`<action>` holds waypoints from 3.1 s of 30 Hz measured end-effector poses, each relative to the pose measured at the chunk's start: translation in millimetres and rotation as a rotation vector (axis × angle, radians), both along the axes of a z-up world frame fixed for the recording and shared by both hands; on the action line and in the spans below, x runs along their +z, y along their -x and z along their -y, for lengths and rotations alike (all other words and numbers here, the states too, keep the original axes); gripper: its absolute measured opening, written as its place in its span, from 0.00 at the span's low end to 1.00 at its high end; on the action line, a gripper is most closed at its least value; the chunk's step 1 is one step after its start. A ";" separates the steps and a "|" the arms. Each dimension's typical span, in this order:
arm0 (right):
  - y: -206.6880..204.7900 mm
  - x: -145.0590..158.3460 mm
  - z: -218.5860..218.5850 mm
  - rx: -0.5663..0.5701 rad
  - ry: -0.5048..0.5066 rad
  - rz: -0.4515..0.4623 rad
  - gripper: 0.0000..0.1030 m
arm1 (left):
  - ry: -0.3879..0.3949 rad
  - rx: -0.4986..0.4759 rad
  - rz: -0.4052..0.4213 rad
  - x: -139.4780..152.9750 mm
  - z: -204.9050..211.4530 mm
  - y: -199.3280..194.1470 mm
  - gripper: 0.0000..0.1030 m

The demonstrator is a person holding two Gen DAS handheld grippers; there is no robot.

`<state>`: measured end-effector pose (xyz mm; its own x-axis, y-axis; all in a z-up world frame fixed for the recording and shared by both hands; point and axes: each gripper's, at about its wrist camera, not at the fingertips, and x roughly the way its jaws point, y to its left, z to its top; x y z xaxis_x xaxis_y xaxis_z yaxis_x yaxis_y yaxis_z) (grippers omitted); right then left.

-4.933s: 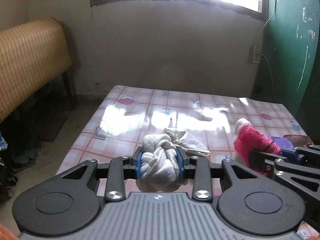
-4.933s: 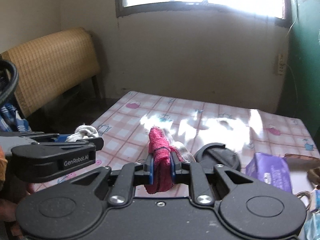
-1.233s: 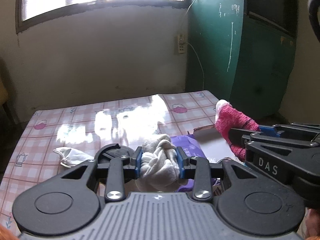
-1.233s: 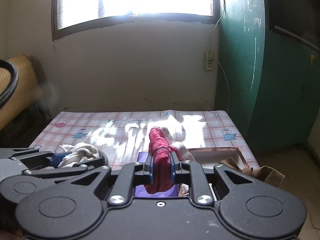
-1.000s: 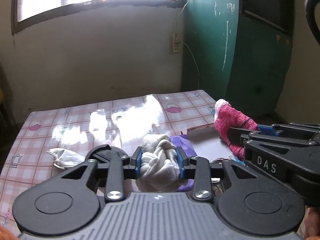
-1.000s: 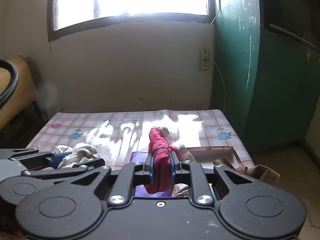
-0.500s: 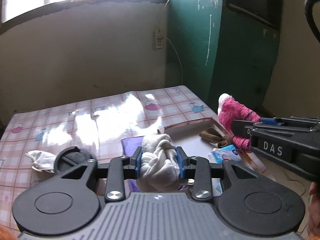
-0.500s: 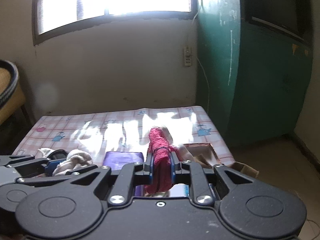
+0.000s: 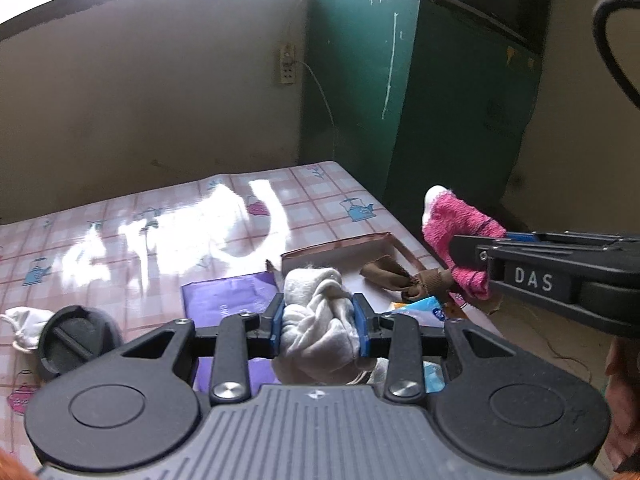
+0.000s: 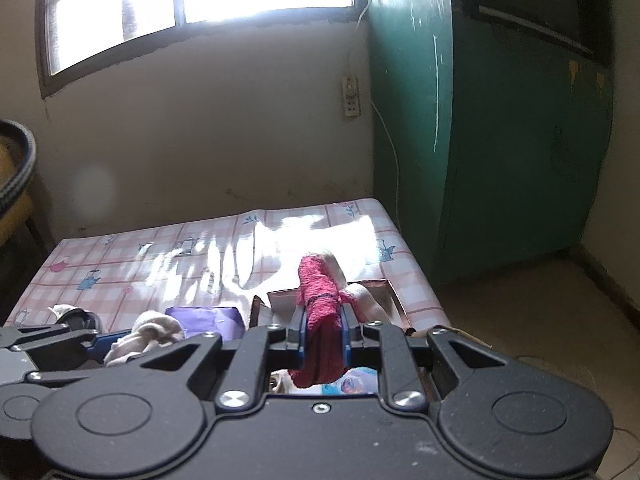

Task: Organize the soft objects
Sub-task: 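Carry the white sock and pink sock with both tools toward the cardboard box, then lower both socks into the cardboard box and open both tools, then move both tools back over the tape roll and mesh bag on the table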

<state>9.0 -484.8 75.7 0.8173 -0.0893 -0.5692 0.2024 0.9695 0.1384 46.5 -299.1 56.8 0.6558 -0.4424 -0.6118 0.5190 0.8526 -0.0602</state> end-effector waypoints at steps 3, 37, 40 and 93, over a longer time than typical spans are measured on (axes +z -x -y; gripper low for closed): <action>-8.7 -5.3 5.4 0.006 -0.010 -0.013 0.20 | 0.006 -0.010 -0.006 -3.7 8.1 -6.8 0.35; -2.2 5.0 2.5 -0.041 -0.025 0.041 0.67 | 0.017 0.040 0.041 13.8 -9.1 -18.8 0.81; 7.5 10.7 -7.7 -0.028 -0.030 0.046 0.67 | 0.012 0.064 0.043 20.0 -23.2 -14.3 0.81; -10.6 25.5 -200.2 0.269 0.010 0.020 0.67 | 0.025 0.359 0.054 34.5 -190.8 1.0 0.81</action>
<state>19.6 -284.6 101.2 0.8233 0.1274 -0.5531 -0.0659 0.9893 0.1299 45.5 -108.3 91.3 0.8033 -0.1927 -0.5636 0.1902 0.9797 -0.0638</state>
